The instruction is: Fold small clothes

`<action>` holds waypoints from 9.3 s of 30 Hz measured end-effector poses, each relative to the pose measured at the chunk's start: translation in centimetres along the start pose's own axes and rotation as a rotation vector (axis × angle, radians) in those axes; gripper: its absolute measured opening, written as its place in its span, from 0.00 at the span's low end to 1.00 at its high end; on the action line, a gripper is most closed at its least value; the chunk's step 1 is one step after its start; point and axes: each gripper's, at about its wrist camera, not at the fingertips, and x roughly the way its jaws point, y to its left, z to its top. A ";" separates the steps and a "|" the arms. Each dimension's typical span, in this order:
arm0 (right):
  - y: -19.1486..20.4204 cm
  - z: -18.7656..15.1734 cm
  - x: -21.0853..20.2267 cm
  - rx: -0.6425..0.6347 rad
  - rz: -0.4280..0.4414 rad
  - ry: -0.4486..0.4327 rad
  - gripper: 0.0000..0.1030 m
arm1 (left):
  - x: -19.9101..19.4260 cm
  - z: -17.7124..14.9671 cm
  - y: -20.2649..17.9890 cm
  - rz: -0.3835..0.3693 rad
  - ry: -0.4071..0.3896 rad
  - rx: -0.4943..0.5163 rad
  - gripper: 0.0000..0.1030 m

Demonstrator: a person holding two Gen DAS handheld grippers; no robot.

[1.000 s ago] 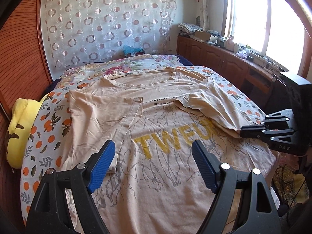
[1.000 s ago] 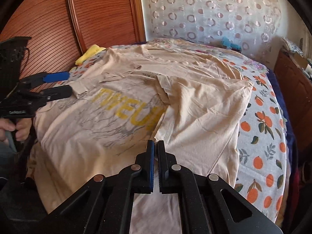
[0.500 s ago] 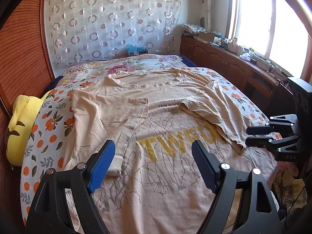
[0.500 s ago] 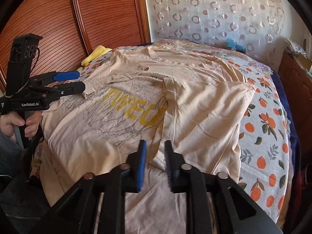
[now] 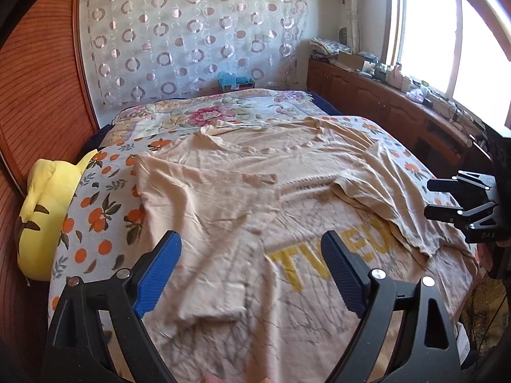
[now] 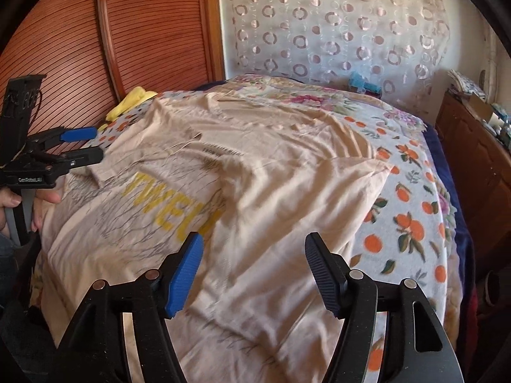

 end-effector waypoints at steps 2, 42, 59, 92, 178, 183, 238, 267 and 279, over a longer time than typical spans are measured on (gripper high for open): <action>-1.2 0.7 0.4 0.011 -0.018 -0.002 0.66 | 0.6 0.9 1.5 0.025 0.009 -0.008 0.87; -12.2 8.6 12.3 0.060 -0.063 0.124 0.35 | 13.8 6.7 13.0 0.032 0.193 -0.036 0.55; -11.4 8.3 11.6 0.070 -0.026 0.101 0.06 | 13.7 7.3 12.1 -0.026 0.197 -0.030 0.10; -4.4 10.5 -6.8 -0.120 -0.186 -0.274 0.06 | -5.8 17.4 7.7 0.014 -0.262 0.058 0.07; 5.2 -12.1 5.3 -0.030 0.099 0.104 0.42 | 1.2 -4.1 1.9 -0.140 0.150 -0.020 0.53; 5.1 -11.9 7.1 -0.045 0.081 0.164 0.31 | 2.0 -5.1 1.0 -0.122 0.187 0.019 0.50; 0.7 -13.3 -1.0 0.042 -0.066 0.027 0.63 | -4.9 -5.2 6.8 -0.007 0.035 -0.039 0.73; -3.1 -11.0 7.9 0.133 -0.094 0.097 0.31 | 6.1 -2.0 9.4 0.016 0.183 -0.038 0.54; -1.0 -11.7 0.5 0.107 -0.047 -0.058 0.07 | -1.6 -1.1 6.8 -0.054 0.002 -0.067 0.10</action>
